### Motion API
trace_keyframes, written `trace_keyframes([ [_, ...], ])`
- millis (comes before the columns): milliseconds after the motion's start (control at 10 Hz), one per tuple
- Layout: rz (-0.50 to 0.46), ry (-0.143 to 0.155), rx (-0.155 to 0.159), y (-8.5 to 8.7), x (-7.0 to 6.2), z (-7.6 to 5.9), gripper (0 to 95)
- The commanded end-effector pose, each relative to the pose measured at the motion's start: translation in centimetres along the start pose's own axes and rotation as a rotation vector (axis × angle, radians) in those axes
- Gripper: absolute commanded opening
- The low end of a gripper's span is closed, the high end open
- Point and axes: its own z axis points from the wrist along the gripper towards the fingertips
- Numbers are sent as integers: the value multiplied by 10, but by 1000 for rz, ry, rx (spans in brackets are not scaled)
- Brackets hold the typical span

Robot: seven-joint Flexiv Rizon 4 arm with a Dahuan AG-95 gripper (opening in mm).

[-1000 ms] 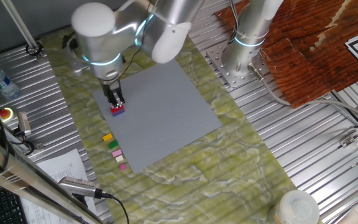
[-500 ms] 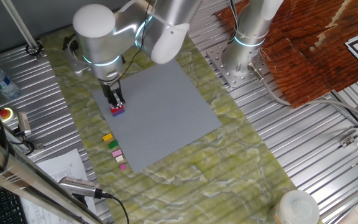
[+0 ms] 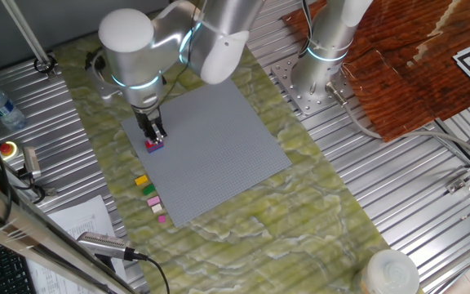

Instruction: Stack small Lego blocks one on top of the other

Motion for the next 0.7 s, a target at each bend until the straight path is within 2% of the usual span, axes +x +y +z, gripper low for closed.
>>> trace_keyframes([
  [100,-1,-5,1,0,1,3,0],
  [700,2,-6,2,-1,0,4,0],
])
